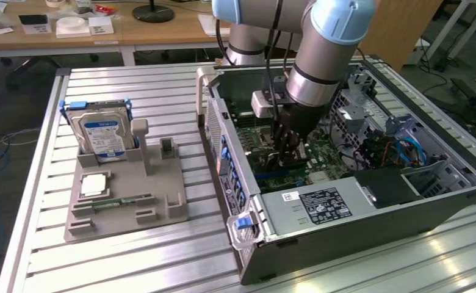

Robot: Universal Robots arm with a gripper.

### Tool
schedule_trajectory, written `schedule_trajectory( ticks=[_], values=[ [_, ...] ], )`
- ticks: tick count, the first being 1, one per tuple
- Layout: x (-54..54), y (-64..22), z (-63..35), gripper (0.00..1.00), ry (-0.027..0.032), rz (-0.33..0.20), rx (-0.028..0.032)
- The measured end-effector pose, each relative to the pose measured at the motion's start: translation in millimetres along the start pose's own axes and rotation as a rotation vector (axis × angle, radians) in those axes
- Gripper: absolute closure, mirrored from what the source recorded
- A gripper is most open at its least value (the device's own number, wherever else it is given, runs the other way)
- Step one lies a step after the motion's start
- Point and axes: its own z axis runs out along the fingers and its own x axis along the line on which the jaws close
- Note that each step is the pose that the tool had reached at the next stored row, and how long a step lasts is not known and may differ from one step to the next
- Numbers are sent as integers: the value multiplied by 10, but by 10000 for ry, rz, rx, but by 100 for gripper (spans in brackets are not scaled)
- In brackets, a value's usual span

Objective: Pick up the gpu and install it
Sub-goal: 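Insert the gpu into the slot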

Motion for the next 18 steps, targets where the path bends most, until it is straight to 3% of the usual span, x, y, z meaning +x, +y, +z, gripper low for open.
schedule_trajectory(
  ticks=[6, 12, 18],
  values=[
    [-1, -3, 74, 72, -9, 1, -6],
    [-1, -3, 75, 72, -9, 1, -10],
    [2, 42, 113, 72, -14, 0, 41]
  ],
)
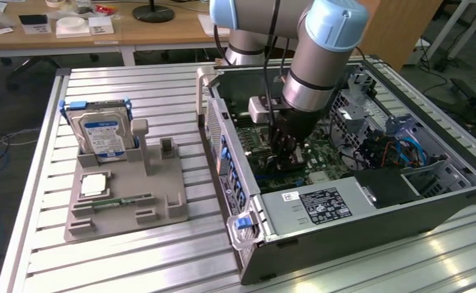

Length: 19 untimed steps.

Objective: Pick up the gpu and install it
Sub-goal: 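Insert the gpu into the slot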

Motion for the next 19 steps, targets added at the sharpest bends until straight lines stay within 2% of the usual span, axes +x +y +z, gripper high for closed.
schedule_trajectory(
  ticks=[4, 13, 15, 16, 17, 19],
  values=[
    [1, 0, 72, 72, 1, 3, -3],
    [0, -1, 77, 72, -5, -1, 2],
    [-5, -3, 91, 71, -49, -2, 15],
    [-5, -3, 90, 71, -38, -2, 14],
    [-3, -2, 81, 65, -16, -1, 9],
    [-1, 0, 65, 65, -13, 0, 26]
  ],
)
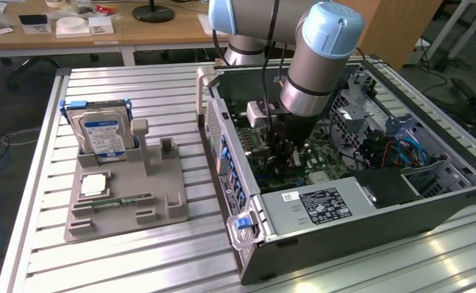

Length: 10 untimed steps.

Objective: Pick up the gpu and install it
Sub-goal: 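Insert the gpu into the slot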

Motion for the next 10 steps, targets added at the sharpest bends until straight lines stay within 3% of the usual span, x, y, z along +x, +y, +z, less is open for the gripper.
schedule_trajectory(
  ticks=[10],
  values=[
    [1, 25, -324, 65, -3, 1, 147]
  ],
)
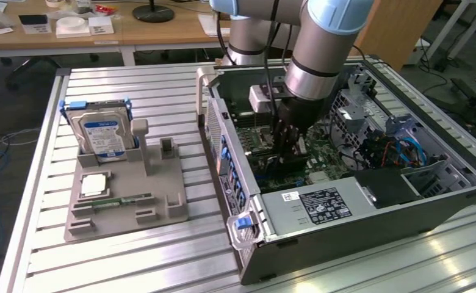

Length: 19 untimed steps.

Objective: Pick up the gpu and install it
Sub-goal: 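Insert the gpu into the slot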

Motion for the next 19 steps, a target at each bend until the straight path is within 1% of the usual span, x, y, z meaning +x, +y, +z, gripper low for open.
schedule_trajectory(
  ticks=[4, 8, 10, 12, 14, 17, 18, 19],
  values=[
    [-2, 10, -86, 65, 19, 1, 107],
    [-3, 18, -186, 65, 27, 1, 194],
    [-3, 20, -209, 65, 34, 1, 225],
    [-3, 21, -213, 67, 33, 2, 240],
    [-2, 23, -239, 67, 34, 2, 251],
    [-2, 25, -275, 85, 38, 0, 269],
    [-3, 28, -276, 85, 41, -1, 277],
    [-4, 33, -276, 89, 41, -7, 281]
  ],
)
